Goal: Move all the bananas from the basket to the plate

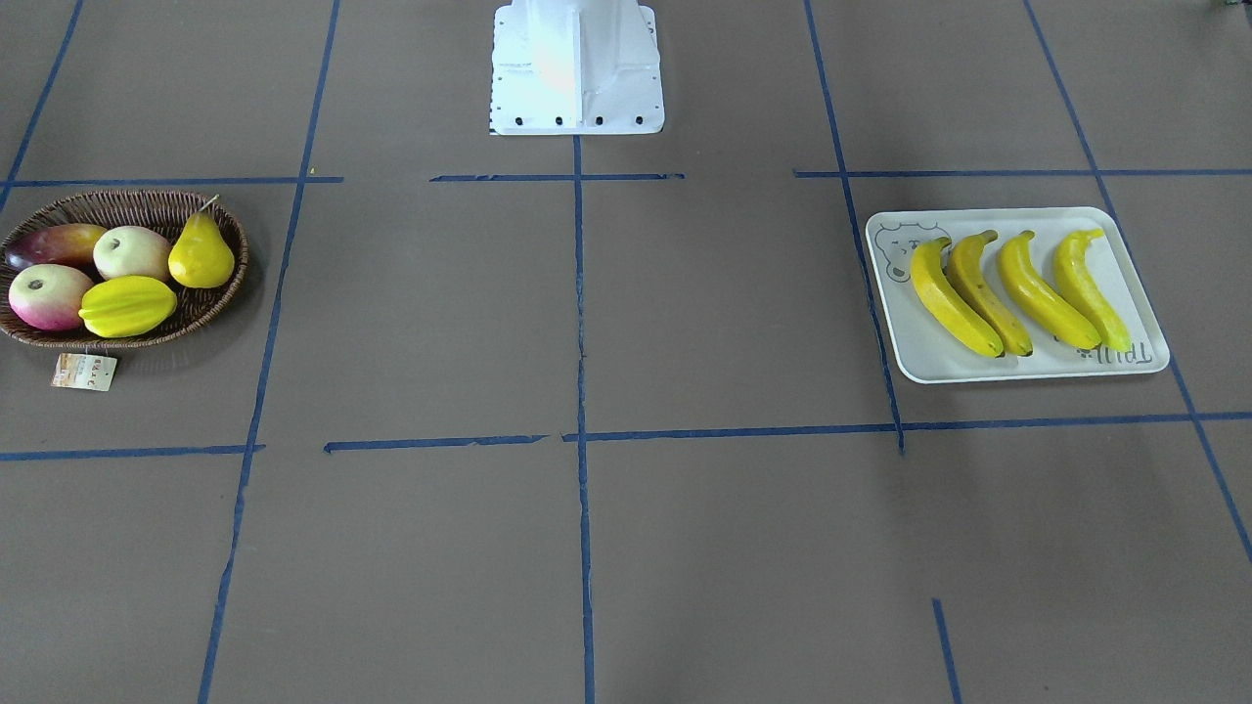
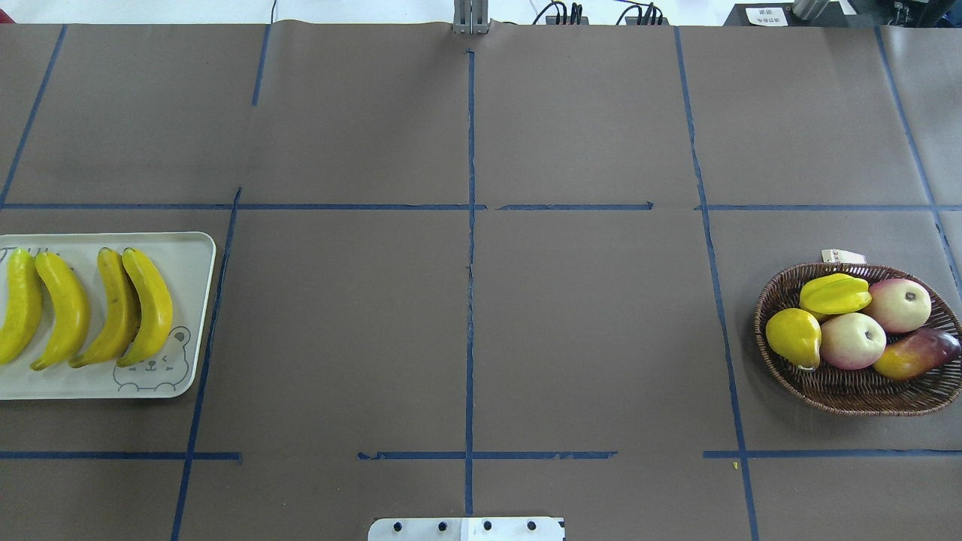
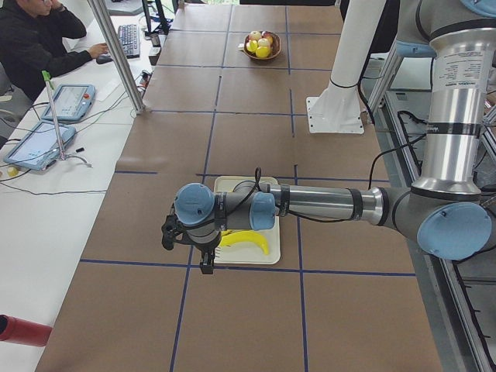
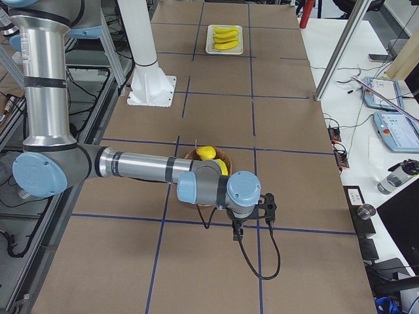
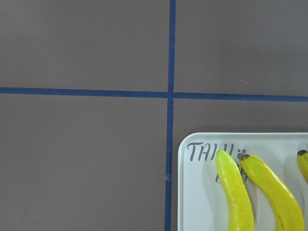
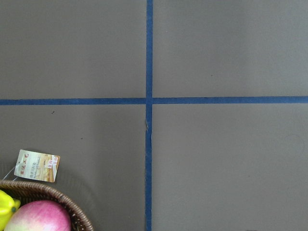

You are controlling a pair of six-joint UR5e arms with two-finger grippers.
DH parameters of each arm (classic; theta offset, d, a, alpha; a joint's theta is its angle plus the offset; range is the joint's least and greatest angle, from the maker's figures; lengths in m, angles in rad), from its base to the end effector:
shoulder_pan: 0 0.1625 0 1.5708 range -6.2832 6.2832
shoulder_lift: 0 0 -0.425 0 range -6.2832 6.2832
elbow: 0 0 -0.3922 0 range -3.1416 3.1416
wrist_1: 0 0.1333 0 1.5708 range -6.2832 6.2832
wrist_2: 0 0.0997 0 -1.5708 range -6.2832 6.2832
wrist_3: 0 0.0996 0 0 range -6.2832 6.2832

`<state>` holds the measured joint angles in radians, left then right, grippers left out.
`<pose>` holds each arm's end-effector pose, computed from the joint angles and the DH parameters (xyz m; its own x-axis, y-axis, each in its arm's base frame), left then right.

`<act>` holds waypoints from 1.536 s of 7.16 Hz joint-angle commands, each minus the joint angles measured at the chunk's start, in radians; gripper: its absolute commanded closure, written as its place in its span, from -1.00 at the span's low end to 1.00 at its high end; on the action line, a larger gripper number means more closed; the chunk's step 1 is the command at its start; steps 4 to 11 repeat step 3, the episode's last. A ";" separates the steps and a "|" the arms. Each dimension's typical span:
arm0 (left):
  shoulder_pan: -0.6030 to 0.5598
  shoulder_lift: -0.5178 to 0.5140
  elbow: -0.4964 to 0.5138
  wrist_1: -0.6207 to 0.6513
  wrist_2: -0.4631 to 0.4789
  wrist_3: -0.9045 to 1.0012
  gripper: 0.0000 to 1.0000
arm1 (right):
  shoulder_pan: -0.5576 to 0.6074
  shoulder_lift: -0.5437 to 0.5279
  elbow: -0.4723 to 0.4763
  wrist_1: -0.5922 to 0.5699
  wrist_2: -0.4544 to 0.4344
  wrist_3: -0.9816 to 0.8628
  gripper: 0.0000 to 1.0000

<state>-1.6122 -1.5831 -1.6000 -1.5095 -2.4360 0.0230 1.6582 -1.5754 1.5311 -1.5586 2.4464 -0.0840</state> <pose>-0.0779 -0.4927 0.6377 0.6481 -0.0189 -0.7613 0.0265 0.9996 -0.0023 0.0992 -0.4806 0.6718 0.6410 -0.0034 0.7675 -0.0336 0.9989 0.0324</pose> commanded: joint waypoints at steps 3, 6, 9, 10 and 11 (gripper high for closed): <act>-0.002 -0.002 -0.002 0.000 0.002 0.000 -1.00 | 0.000 0.006 0.012 0.000 0.005 0.000 -1.00; -0.002 -0.002 -0.002 0.000 0.002 0.000 -1.00 | 0.000 0.006 0.012 0.000 0.005 0.000 -1.00; -0.002 -0.002 -0.002 0.000 0.002 0.000 -1.00 | 0.000 0.006 0.012 0.000 0.005 0.000 -1.00; -0.002 -0.002 -0.002 0.000 0.002 0.000 -1.00 | 0.000 0.006 0.012 0.000 0.005 0.000 -1.00; -0.002 -0.002 -0.002 0.000 0.002 0.000 -1.00 | 0.000 0.006 0.012 0.000 0.005 0.000 -1.00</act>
